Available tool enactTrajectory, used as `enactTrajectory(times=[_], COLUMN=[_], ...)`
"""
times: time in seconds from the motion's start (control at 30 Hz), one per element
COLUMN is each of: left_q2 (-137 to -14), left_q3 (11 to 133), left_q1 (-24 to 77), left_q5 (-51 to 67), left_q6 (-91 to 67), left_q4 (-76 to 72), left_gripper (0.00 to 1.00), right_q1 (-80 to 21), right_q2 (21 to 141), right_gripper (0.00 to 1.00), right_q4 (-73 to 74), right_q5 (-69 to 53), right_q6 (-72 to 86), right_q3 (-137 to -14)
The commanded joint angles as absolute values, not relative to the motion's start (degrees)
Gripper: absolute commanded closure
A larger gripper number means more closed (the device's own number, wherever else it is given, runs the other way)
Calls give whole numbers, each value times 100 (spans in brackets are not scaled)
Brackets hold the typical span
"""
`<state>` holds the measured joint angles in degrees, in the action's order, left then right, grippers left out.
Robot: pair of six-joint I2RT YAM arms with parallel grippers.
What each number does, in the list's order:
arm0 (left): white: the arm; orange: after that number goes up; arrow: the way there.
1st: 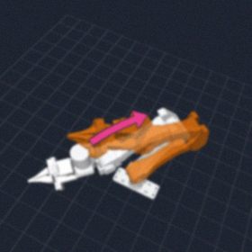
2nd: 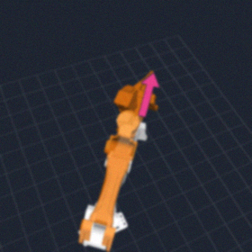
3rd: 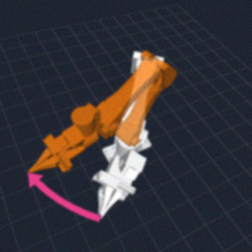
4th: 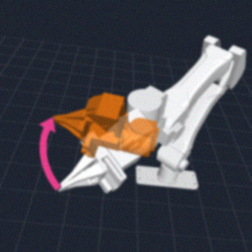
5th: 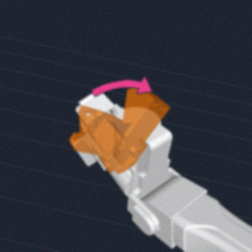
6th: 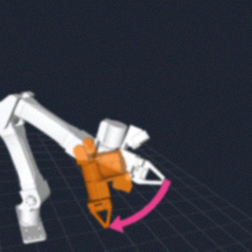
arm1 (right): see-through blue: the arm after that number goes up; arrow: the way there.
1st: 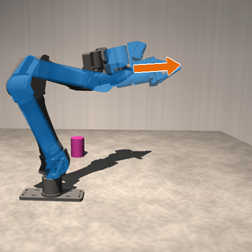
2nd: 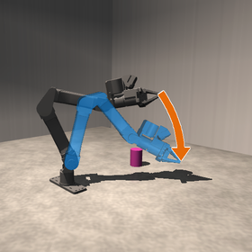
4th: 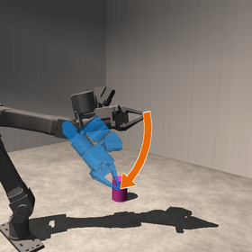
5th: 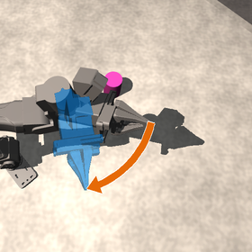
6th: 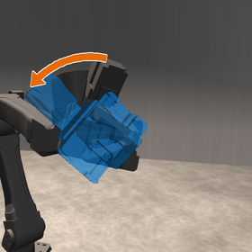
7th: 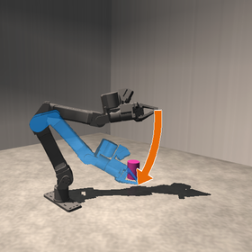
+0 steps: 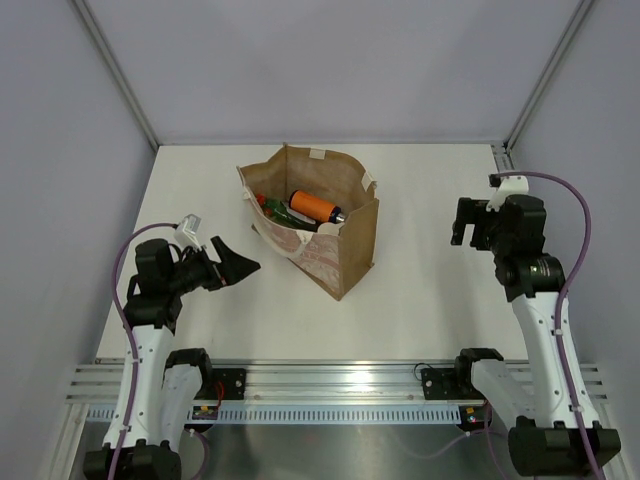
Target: Place the personal care products into the canvas bag
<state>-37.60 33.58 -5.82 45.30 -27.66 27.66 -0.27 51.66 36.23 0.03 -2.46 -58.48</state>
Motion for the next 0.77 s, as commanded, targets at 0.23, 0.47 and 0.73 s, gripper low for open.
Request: enactTrajectory(times=[0.23, 0.47, 0.73], left_q2=[-3568, -3568, -3551], left_q3=[3366, 3366, 3410], left_q1=[-510, -457, -440], left_q5=[4597, 4579, 4448], left_q6=[-2769, -2769, -2733], left_q4=[2549, 2549, 2671], left_gripper=[1, 1, 1], right_q1=[-44, 264, 264], right_q2=[4324, 4263, 4193], right_gripper=[0, 1, 0], right_q4=[3156, 3270, 2998], right_q5=[1398, 1107, 906], right_q6=[35, -121, -298], right_q3=[-5230, -5177, -5133])
